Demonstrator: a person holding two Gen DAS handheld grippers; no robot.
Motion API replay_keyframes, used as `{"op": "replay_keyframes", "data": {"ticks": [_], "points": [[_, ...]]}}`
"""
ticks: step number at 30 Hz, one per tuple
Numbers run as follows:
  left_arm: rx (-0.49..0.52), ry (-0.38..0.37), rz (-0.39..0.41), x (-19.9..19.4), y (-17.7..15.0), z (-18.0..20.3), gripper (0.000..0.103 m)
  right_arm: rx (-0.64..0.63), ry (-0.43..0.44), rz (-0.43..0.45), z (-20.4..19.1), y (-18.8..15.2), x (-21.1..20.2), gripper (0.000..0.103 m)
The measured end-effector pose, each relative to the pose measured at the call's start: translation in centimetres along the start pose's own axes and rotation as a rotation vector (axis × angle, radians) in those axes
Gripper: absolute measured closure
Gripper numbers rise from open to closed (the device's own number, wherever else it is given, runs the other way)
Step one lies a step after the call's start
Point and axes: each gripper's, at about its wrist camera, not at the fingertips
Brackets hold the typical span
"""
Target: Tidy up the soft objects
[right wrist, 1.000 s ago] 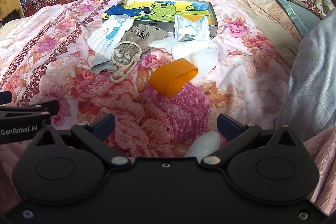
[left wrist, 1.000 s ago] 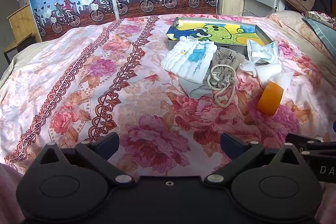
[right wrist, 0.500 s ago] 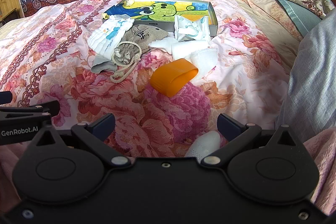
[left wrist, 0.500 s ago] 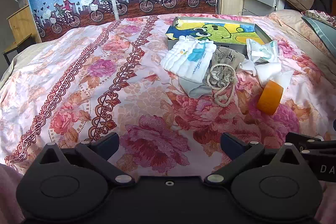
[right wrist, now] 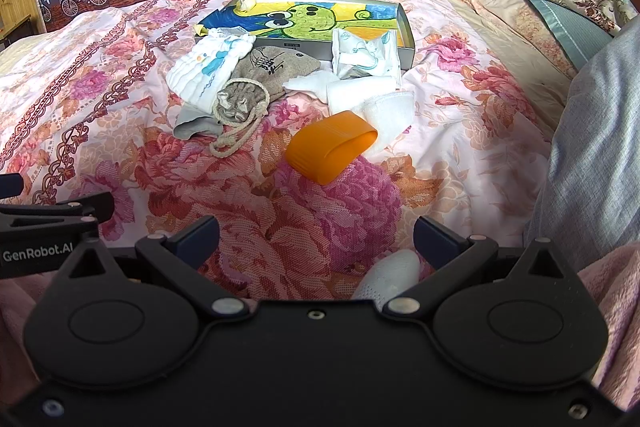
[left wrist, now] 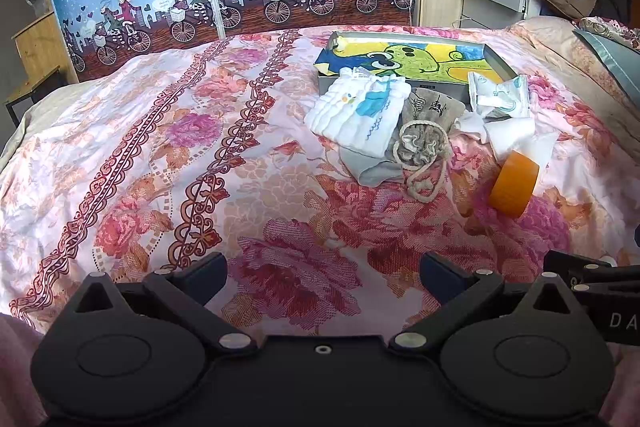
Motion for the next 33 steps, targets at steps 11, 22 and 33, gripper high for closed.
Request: {"op": "replay_keyframes", "data": {"ticks": [11, 22, 33], "points": [[0.001, 0.001, -0.001, 0.0, 0.03, 0.05, 0.001, 0.0, 0.0, 0.0, 0.0, 0.0, 0.01, 0.001], [-0.006, 0.005, 0.0, -0.13, -0.05, -0.31, 0.001, 0.0, -0.001, 0.0, 0.0, -0.02, 0.01, 0.001], [-0.005, 0.006, -0.002, -0.16, -0.04, -0.36, 0.001, 0.007, -0.008, 0.001, 0.25, -0.31, 0.06, 0.0]]}}
Point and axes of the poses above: each gripper's, at about its wrist camera, not at the fingertips, and x roughly the way its jaws point, z to its right, y to its top, and after that the axes turned 15 degrees about z, right-handed
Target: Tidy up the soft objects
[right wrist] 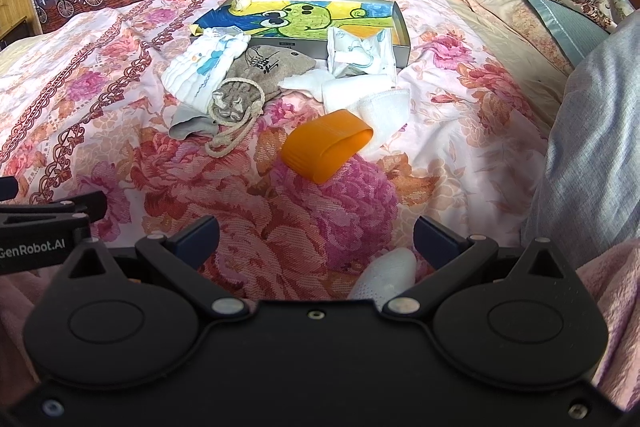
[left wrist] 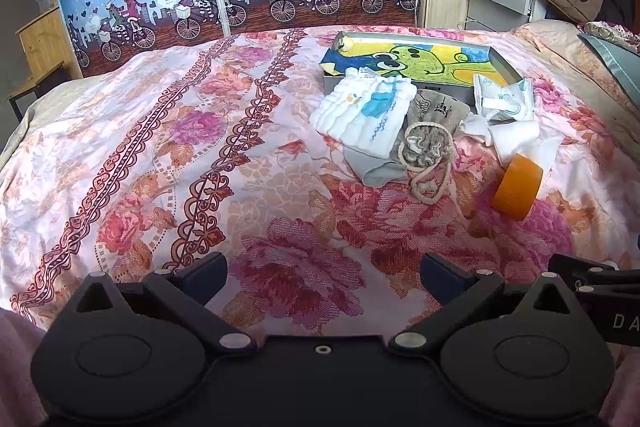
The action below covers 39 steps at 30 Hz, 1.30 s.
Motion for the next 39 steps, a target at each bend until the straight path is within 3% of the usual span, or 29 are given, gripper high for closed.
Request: {"op": "replay_keyframes", "data": {"ticks": [26, 31, 39], "points": [[0.001, 0.001, -0.003, 0.0, 0.0, 0.0, 0.001, 0.015, 0.0, -0.002, 0.3, 0.1, 0.0, 0.0], [-0.04, -0.002, -0.034, 0.3, 0.2, -0.8, 0.001, 0.061, 0.013, 0.012, 1.3, 1.1, 0.2, 0.0], [-0.103, -0.046, -0.152, 3.4, 2.0, -1.8, 0.001, -0.15, 0.074, 0.066, -0.3, 4.1, 2.8, 0.0]]}}
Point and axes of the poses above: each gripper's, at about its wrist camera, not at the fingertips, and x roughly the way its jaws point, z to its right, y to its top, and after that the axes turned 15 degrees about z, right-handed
